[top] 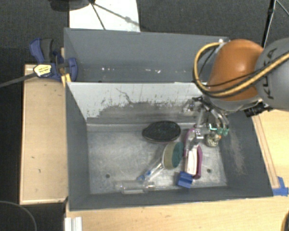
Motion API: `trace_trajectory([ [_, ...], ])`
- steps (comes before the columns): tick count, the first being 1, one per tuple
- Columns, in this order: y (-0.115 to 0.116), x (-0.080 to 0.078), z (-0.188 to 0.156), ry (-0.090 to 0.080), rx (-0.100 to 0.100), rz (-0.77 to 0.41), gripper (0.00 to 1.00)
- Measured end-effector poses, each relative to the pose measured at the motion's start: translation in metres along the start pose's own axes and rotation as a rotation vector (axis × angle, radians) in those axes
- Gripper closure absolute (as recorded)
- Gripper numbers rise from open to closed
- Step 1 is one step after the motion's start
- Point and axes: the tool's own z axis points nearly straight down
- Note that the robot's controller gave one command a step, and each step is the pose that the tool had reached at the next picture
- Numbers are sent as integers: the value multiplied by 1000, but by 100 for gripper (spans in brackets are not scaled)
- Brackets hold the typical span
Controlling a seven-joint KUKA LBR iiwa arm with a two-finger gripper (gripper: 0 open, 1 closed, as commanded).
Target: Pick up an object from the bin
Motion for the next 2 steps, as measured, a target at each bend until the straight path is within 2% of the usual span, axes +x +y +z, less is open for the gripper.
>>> trace_trajectory([
  [1, 5, 2, 86, -3, 5, 157, 0],
  [2, 41, -10, 88, -12, 6, 275, 0],
])
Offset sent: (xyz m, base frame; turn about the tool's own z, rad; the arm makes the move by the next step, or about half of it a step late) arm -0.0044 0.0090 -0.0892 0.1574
